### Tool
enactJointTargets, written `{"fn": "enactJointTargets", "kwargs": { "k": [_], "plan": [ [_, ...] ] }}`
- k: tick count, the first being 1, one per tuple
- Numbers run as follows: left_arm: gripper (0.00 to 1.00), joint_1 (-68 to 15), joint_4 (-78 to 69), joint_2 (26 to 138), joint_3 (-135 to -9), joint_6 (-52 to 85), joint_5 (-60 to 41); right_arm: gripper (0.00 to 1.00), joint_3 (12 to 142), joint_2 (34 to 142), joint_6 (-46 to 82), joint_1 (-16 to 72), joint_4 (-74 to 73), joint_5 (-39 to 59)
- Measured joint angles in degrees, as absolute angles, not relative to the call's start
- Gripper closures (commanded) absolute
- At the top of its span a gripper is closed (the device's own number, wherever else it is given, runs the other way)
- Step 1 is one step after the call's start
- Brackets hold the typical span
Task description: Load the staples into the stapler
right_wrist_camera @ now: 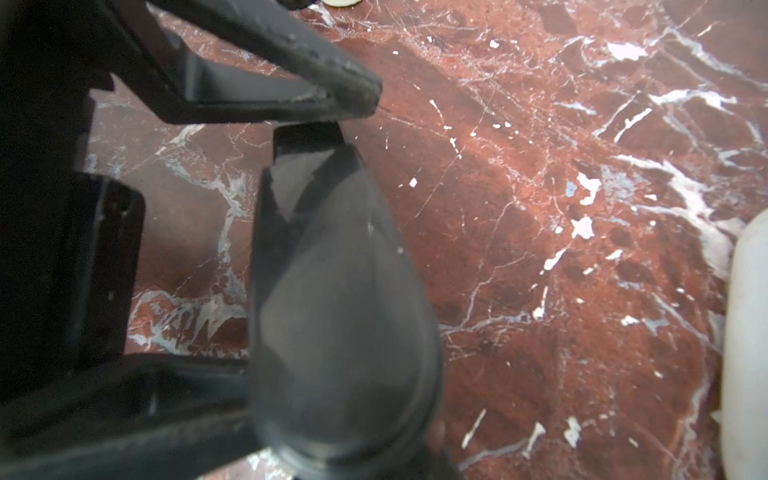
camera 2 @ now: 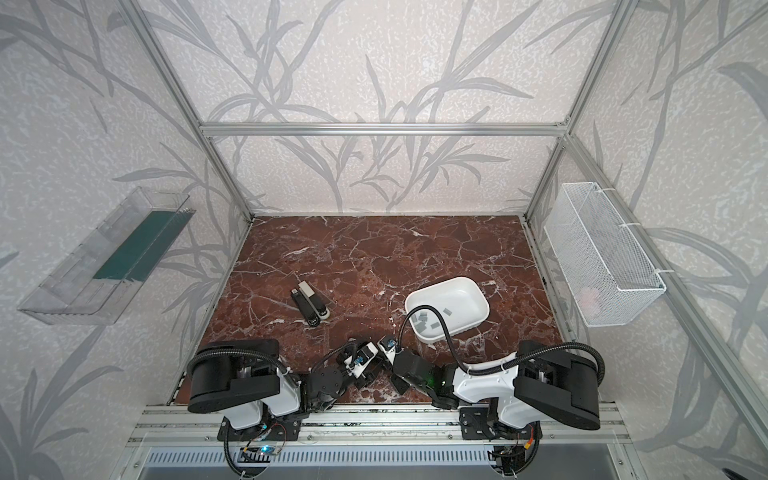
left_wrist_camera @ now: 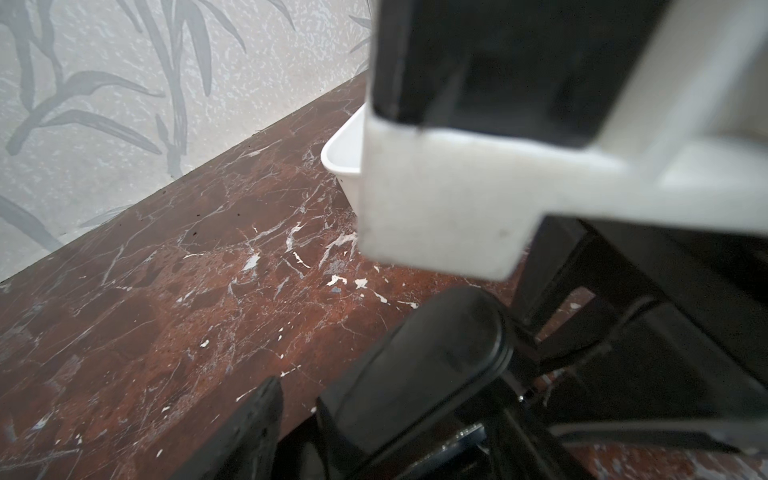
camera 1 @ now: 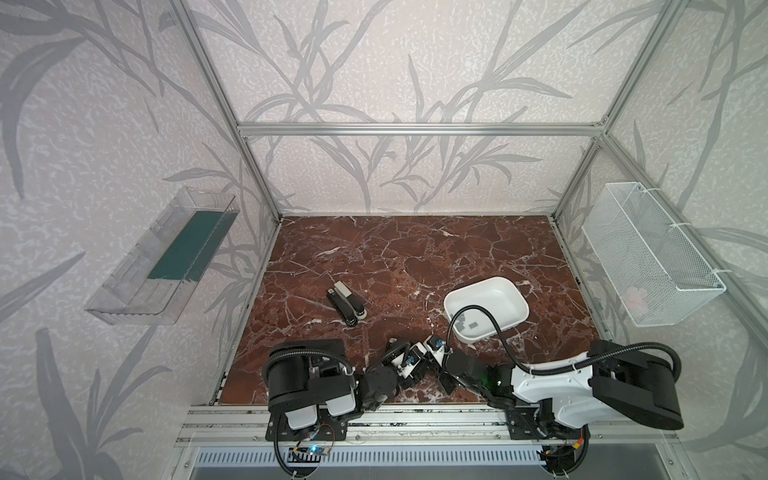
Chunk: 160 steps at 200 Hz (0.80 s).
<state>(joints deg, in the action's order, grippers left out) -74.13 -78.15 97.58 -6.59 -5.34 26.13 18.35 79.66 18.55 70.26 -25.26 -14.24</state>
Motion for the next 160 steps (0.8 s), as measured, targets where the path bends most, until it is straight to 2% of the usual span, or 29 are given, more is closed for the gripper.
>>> {"fn": "enactJointTargets", "kwargs": {
  "k": [63, 134, 160],
  "plan": [
    [0.11, -74.02, -57.98, 85.89, -9.39, -2.83, 24.75, 0.79, 18.24, 79.68, 18.57, 70.26, -25.28, -15.07],
    [0.09, -74.74, -37.78, 67.90, -9.93, -1.32, 19.31, 0.78, 18.24, 79.20, 19.51, 67.99, -24.77, -14.48],
    [0.09, -74.94, -31.38, 62.04, -10.37, 0.36, 19.27, 0.70, 18.17, 76.97, 20.21, 67.66, -22.17, -14.55]
  ]
}}
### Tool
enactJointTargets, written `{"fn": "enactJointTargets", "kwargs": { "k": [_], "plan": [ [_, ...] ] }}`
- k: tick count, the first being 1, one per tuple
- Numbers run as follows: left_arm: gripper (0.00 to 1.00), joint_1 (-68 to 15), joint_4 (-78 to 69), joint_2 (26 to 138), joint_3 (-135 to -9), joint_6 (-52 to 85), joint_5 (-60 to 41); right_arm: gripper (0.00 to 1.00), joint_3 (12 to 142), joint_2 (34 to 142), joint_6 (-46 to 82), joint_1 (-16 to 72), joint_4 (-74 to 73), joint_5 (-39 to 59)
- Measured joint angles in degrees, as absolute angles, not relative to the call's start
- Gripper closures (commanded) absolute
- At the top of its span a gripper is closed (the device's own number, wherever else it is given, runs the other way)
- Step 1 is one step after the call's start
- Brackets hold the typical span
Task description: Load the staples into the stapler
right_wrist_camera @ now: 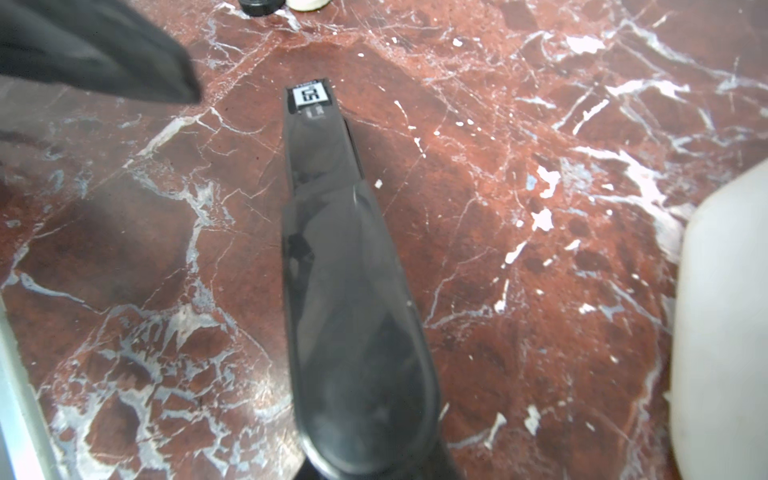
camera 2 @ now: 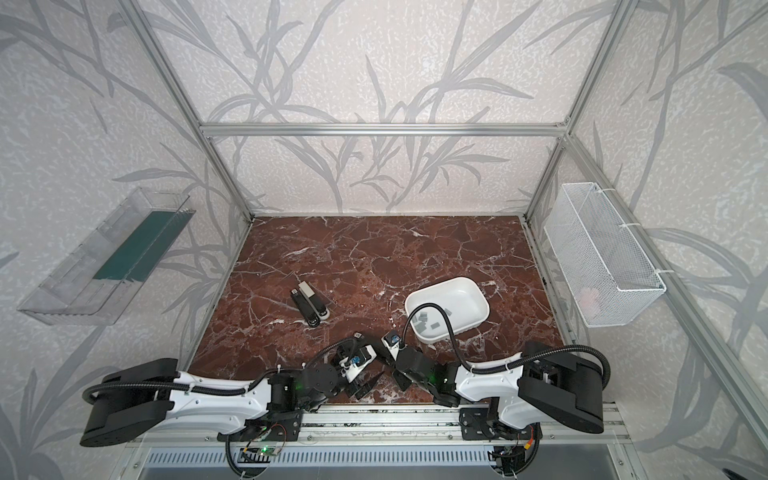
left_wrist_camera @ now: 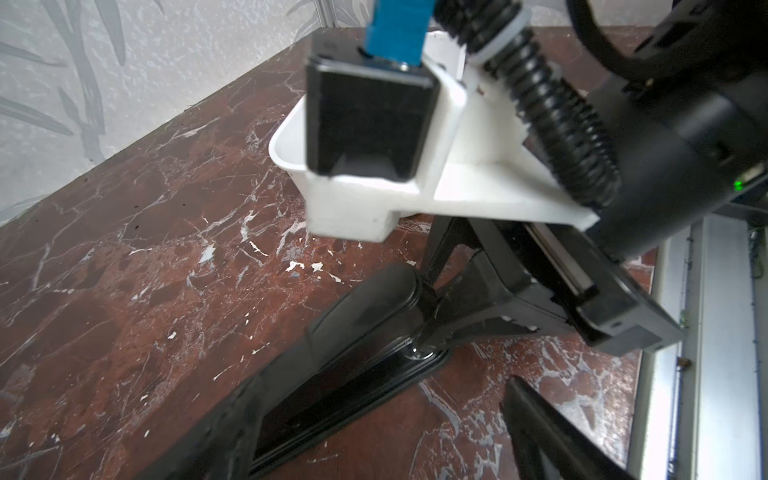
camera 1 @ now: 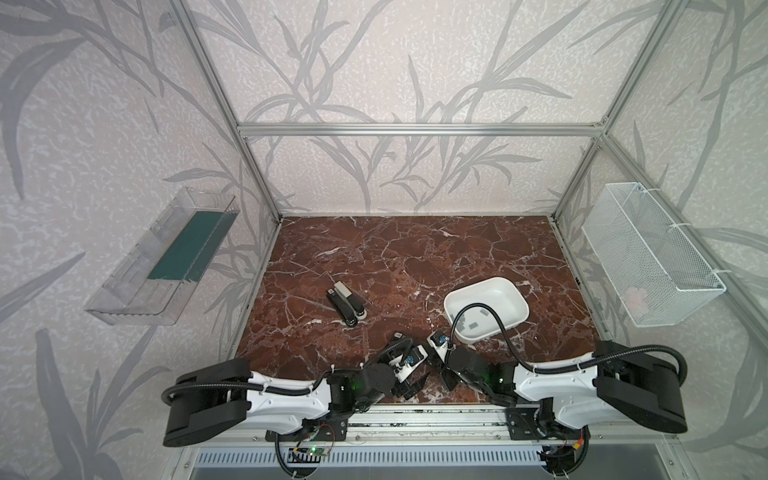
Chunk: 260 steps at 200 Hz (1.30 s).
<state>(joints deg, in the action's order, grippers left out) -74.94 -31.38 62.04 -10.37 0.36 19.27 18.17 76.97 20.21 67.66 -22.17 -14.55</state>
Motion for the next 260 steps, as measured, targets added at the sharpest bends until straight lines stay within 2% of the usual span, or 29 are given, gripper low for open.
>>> {"fn": "enactJointTargets", "kwargs": {
  "k": [32, 70, 88, 105, 131, 168, 191, 249, 260],
  "plan": [
    [0.05, -74.85, -25.89, 53.56, -10.37, 5.06, 25.45, 0.58, 18.11, 70.96, 21.43, 67.64, -18.02, -14.72],
    [0.05, -73.38, -18.98, 48.58, -11.73, 12.64, 32.56, 0.52, 17.54, 62.46, 24.29, 67.64, -13.69, -14.02],
    [0.05, -72.60, -15.81, 48.53, -13.30, 18.44, 36.01, 0.41, 17.50, 59.53, 28.18, 67.51, -12.01, -13.13],
    [0.05, -72.23, -11.25, 48.25, -15.03, 31.83, 41.01, 0.23, 17.32, 56.27, 35.81, 67.16, -11.00, -12.10],
    [0.06, -71.83, -6.31, 45.34, -14.63, 56.23, 43.97, 0.16, 13.69, 52.64, 48.49, 66.41, -14.57, -10.55],
    [0.06, -71.83, -6.70, 44.88, -12.80, 75.05, 39.11, 0.18, 10.79, 53.87, 58.24, 62.24, -17.39, -6.72],
    [0.09, -72.49, -9.15, 48.97, -12.80, 82.21, 34.87, 0.28, 11.75, 55.44, 59.79, 62.06, -19.77, -5.34],
    [0.09, -80.05, -17.89, 62.65, -12.88, 92.60, 32.40, 0.33, 12.75, 58.98, 59.44, 61.76, -23.09, -6.33],
    [0.09, -80.34, -19.99, 64.47, -12.91, 93.01, 32.45, 0.38, 12.75, 59.94, 59.35, 61.73, -23.64, -6.66]
  ]
}}
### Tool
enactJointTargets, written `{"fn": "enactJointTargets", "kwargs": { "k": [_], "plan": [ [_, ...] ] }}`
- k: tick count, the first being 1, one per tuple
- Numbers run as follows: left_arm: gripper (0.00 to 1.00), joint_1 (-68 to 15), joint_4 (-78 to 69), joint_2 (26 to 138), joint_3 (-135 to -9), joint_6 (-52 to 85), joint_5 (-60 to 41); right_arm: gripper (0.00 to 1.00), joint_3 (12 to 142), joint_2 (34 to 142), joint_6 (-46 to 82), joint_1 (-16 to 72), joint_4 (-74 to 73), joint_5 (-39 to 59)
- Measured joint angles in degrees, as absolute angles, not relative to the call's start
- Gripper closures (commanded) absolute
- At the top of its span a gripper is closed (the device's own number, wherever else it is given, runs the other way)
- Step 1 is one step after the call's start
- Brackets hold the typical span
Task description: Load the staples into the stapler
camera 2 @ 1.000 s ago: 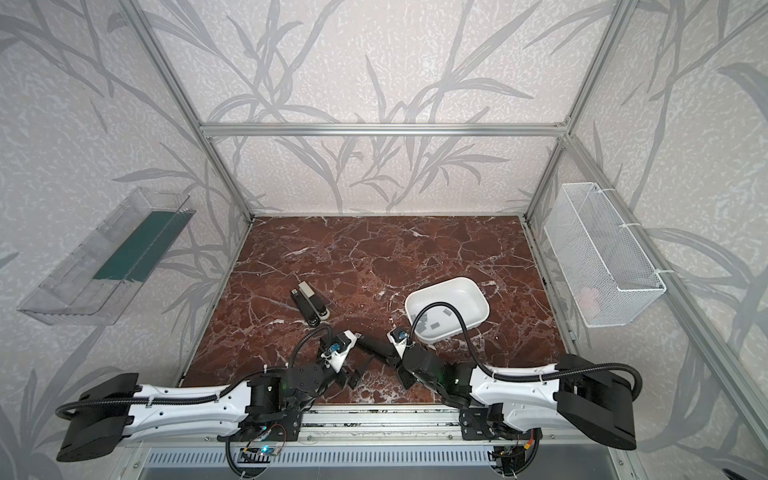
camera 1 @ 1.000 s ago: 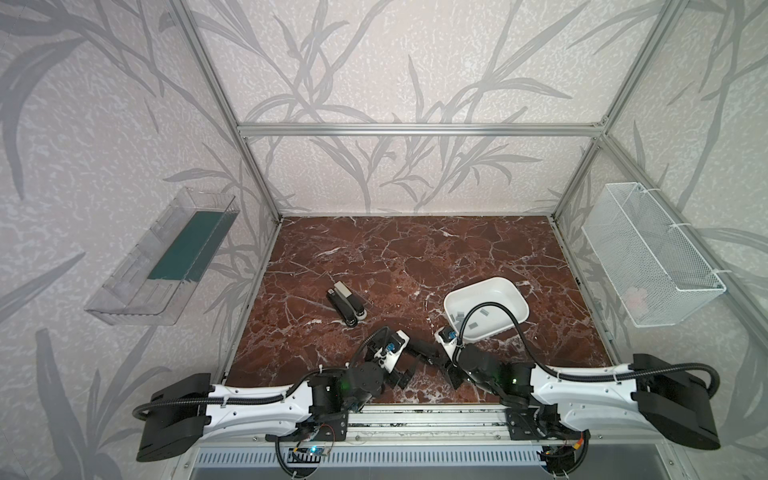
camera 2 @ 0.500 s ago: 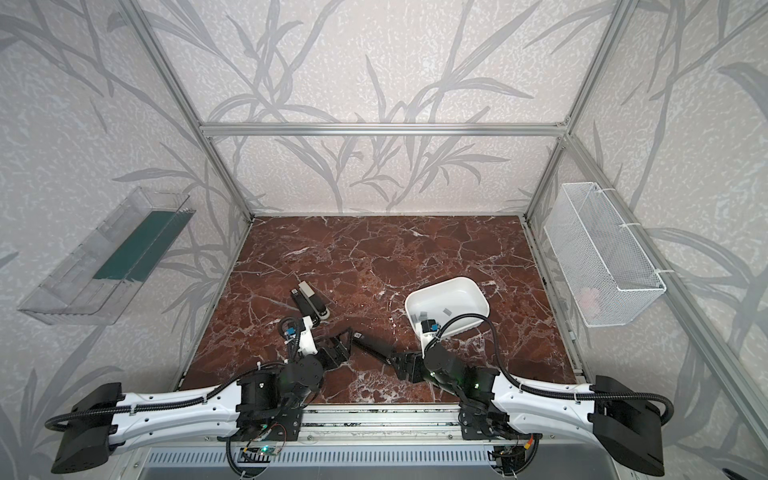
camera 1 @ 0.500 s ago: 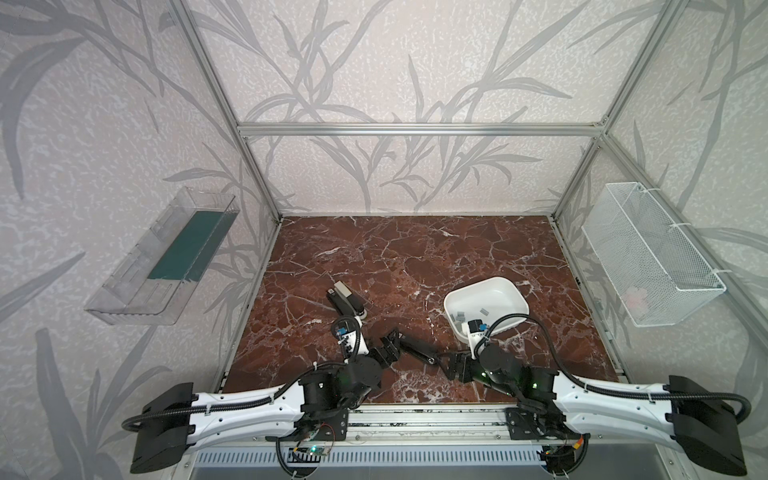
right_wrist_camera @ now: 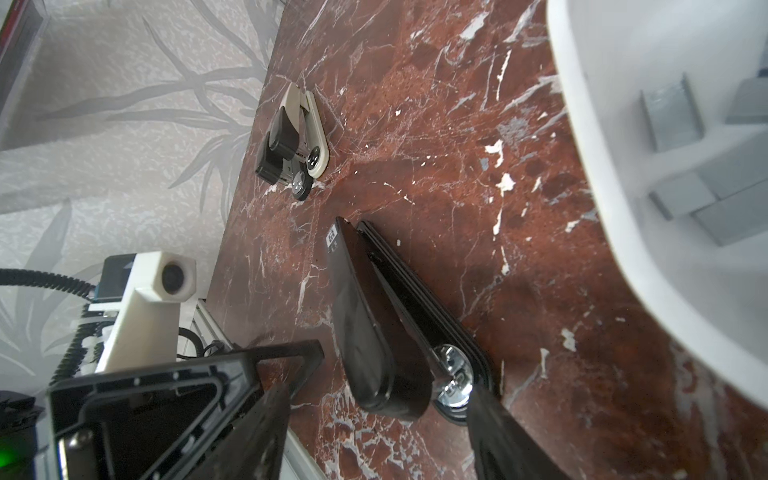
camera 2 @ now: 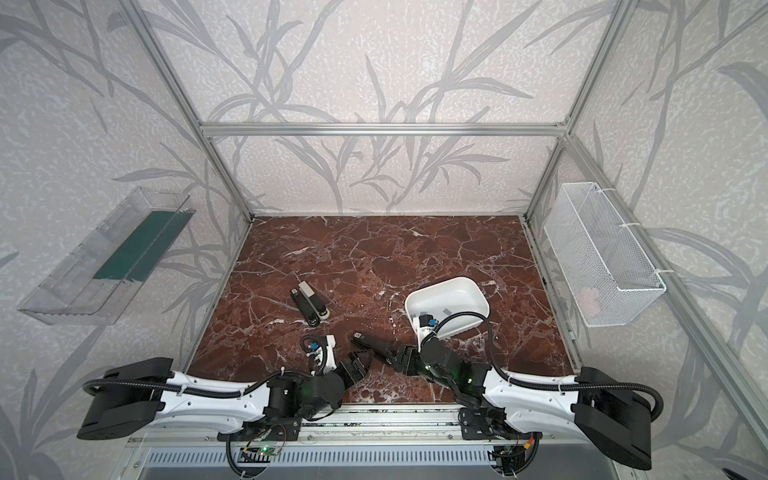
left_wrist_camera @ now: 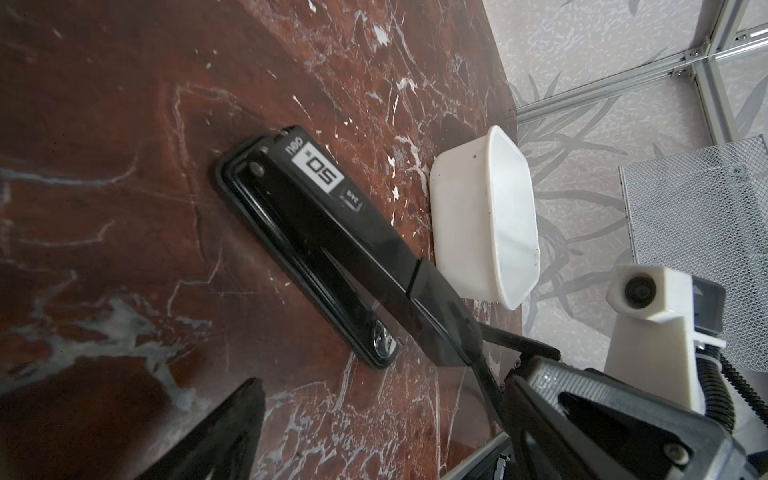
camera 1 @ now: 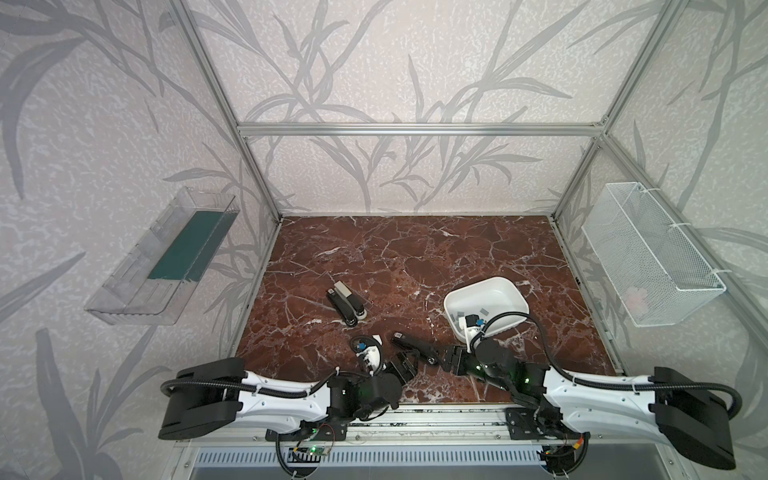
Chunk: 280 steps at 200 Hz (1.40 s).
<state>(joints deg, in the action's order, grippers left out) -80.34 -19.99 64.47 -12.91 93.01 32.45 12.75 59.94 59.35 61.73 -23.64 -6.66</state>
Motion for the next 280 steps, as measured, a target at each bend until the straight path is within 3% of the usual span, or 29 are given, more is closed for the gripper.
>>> {"fn": "enactJointTargets", "kwargs": {
  "k": [43, 92, 168, 280],
  "plan": [
    [0.09, -80.42, -30.83, 71.31, -12.93, 93.01, 32.75, 0.64, 13.82, 65.95, 58.83, 61.54, -26.22, -6.52],
    [0.10, -80.47, -42.76, 79.40, -12.71, 92.79, 34.30, 0.74, 16.19, 70.06, 59.79, 61.78, -29.36, -3.88],
    [0.11, -80.34, -58.41, 88.36, -10.61, 90.21, 39.03, 0.74, 16.62, 73.91, 62.37, 63.22, -34.24, -4.16],
    [0.09, -78.06, -49.32, 79.83, -11.14, 88.07, 39.05, 0.67, 12.10, 54.11, 62.33, 63.16, -18.44, -13.10]
  ]
}}
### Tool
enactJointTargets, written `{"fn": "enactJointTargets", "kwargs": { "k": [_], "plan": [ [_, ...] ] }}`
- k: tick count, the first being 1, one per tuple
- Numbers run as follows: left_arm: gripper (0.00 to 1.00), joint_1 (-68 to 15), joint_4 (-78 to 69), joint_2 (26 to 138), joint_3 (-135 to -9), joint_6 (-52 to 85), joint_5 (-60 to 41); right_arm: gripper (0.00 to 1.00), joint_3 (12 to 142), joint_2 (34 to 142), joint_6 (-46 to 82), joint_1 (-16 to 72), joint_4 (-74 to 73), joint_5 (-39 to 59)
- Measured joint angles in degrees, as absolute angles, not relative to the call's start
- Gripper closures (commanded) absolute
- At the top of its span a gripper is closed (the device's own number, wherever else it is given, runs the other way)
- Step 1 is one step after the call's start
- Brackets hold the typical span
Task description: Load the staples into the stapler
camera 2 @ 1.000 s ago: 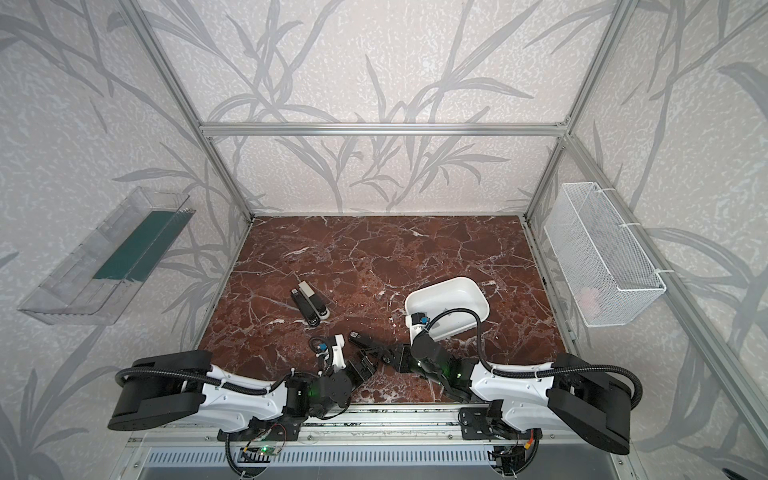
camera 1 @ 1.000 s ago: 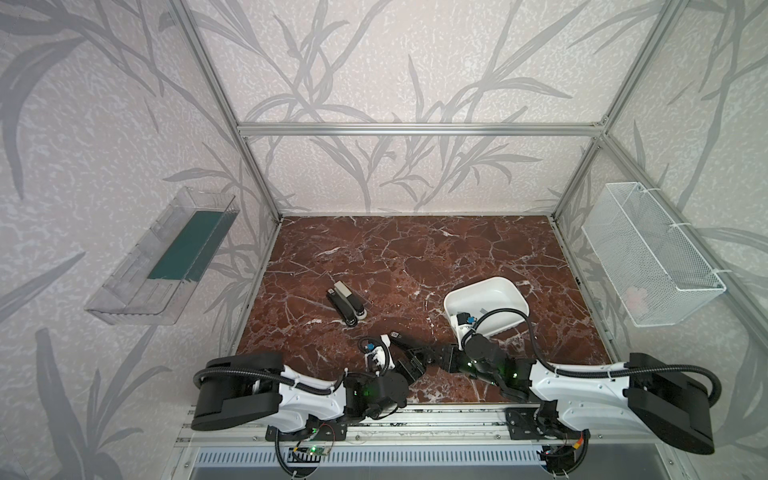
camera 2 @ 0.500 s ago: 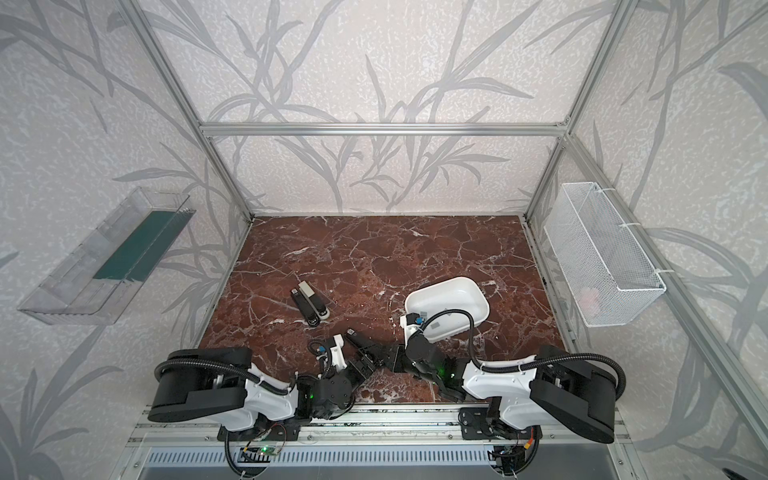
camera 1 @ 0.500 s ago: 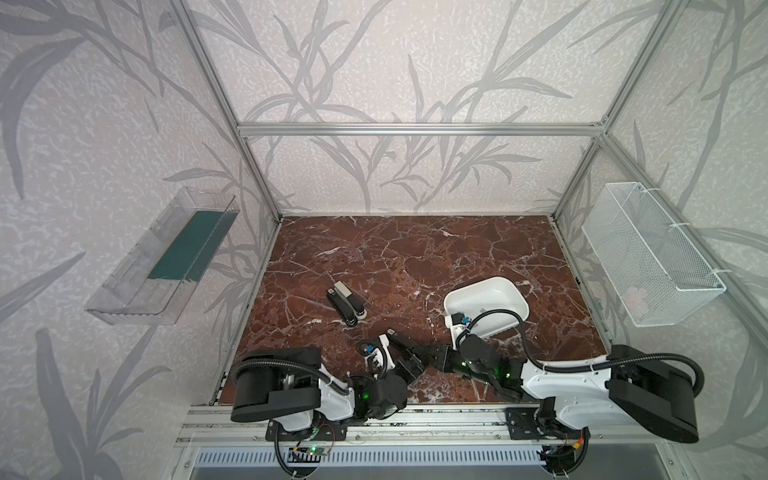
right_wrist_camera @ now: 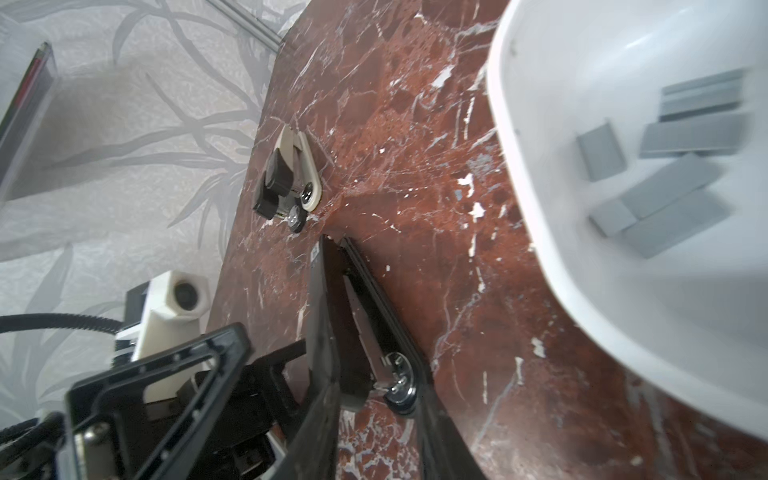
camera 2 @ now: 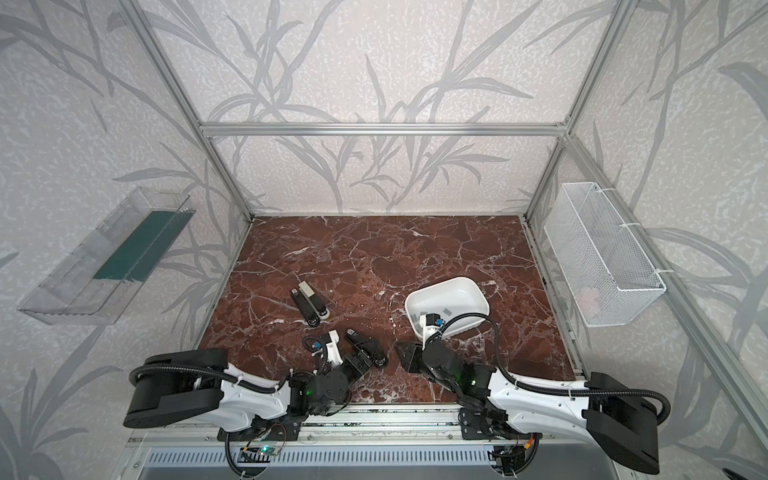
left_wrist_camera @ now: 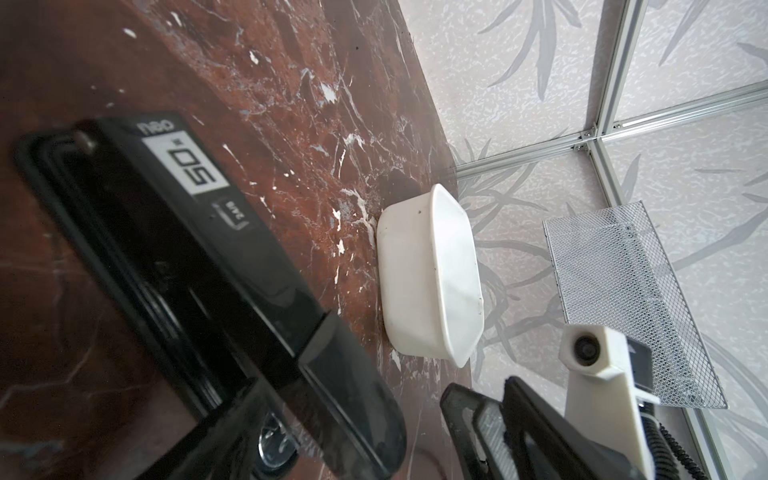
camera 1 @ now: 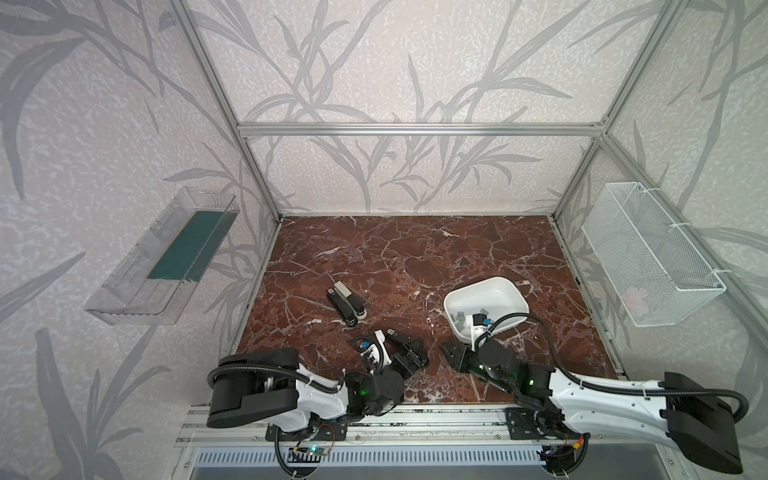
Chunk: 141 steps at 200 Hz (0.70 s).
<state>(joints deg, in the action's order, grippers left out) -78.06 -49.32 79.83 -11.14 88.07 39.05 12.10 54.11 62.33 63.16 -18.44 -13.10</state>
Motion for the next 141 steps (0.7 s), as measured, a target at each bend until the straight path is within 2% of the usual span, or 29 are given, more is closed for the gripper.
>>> {"fn": "enactJointTargets", "kwargs": {
  "k": [70, 141],
  "plan": [
    [0.10, -76.64, -48.82, 83.53, -12.03, 88.23, 36.80, 0.67, 11.73, 50.28, 61.98, 63.16, -13.19, -14.81],
    [0.15, -74.43, -58.61, 91.35, -12.36, 88.23, 34.39, 0.67, 11.73, 49.76, 61.65, 63.16, -11.60, -15.00]
  ]
}}
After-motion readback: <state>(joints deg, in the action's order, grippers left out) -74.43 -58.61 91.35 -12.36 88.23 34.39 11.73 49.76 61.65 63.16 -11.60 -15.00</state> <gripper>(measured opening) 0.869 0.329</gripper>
